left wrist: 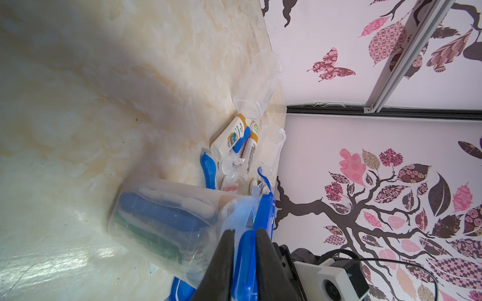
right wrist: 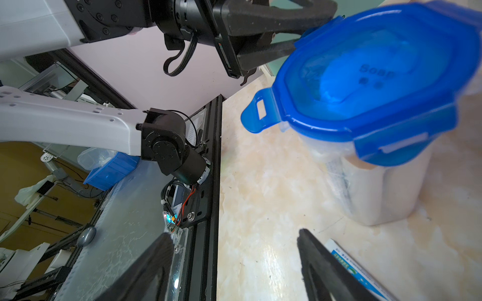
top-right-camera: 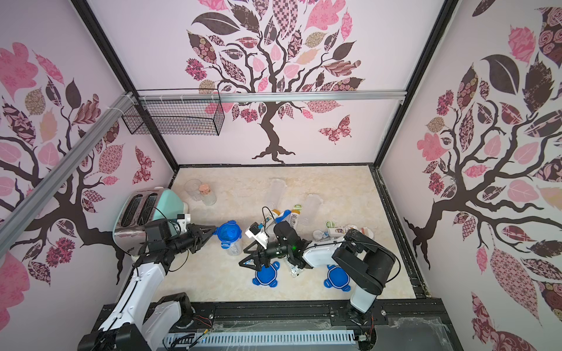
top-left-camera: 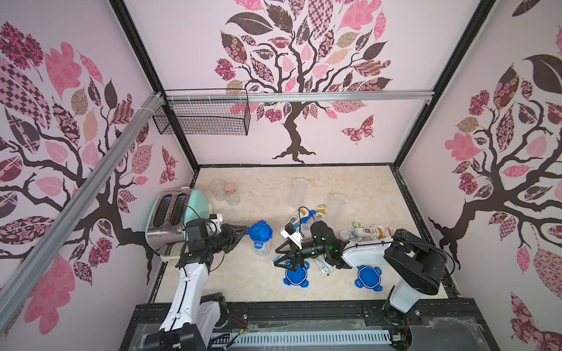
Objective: Take out toiletry kits
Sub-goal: Open the lid of the container.
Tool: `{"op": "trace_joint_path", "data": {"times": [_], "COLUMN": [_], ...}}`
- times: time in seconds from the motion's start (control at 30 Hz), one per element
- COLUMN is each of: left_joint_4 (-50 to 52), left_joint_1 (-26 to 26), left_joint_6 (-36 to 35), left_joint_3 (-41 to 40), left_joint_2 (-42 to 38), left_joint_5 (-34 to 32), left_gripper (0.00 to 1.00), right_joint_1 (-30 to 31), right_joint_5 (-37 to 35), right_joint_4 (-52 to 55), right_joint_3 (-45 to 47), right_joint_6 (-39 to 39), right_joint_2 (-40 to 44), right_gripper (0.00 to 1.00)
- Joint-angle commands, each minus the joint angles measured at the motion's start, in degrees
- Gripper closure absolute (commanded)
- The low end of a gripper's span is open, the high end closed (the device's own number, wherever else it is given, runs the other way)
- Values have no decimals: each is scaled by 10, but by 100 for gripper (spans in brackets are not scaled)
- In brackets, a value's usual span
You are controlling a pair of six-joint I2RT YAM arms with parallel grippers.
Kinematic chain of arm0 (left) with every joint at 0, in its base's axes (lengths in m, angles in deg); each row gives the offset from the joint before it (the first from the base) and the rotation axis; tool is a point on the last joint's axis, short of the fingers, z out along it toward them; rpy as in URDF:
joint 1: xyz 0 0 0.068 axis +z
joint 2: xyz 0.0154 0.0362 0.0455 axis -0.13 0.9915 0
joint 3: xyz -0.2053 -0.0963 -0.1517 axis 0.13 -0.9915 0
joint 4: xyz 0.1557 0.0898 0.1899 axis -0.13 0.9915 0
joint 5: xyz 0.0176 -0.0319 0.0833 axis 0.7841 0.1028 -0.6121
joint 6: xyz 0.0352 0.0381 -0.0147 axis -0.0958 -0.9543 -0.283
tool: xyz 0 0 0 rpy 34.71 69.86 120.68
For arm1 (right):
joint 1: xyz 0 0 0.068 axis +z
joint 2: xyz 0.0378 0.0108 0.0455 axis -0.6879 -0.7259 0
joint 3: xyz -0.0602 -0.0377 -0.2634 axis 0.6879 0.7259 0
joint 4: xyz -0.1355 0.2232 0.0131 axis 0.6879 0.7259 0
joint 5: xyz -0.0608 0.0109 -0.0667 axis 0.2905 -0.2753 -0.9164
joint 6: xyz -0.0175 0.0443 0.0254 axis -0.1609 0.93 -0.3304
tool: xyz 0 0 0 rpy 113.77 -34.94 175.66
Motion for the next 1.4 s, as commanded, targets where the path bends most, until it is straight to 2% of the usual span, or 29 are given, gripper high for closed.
{"op": "trace_joint_path", "data": {"times": [0.0, 0.3, 0.77, 1.07, 1.37], "left_joint_4": [11, 23, 32, 52, 66], "left_joint_1": [-1, 0, -4, -92, -112], "left_joint_6": [-11, -15, -11, -46, -80], "left_joint_3": [1, 9, 26, 67, 94], "left_joint_2": [-9, -18, -77, -73, -65], "left_joint_5": [-4, 0, 6, -69, -74], "left_gripper": [86, 92, 98, 100, 100], "right_joint_1": [-1, -1, -1, 0, -1], "right_joint_5": [8, 7, 0, -5, -6], "right_joint_4": [-7, -7, 7, 11, 15], "right_joint_3": [-12, -14, -18, -20, -20], "right_joint_6": [1, 3, -3, -3, -3], "right_joint_2": [-4, -9, -12, -15, -15], "right_gripper": [22, 22, 22, 22, 22]}}
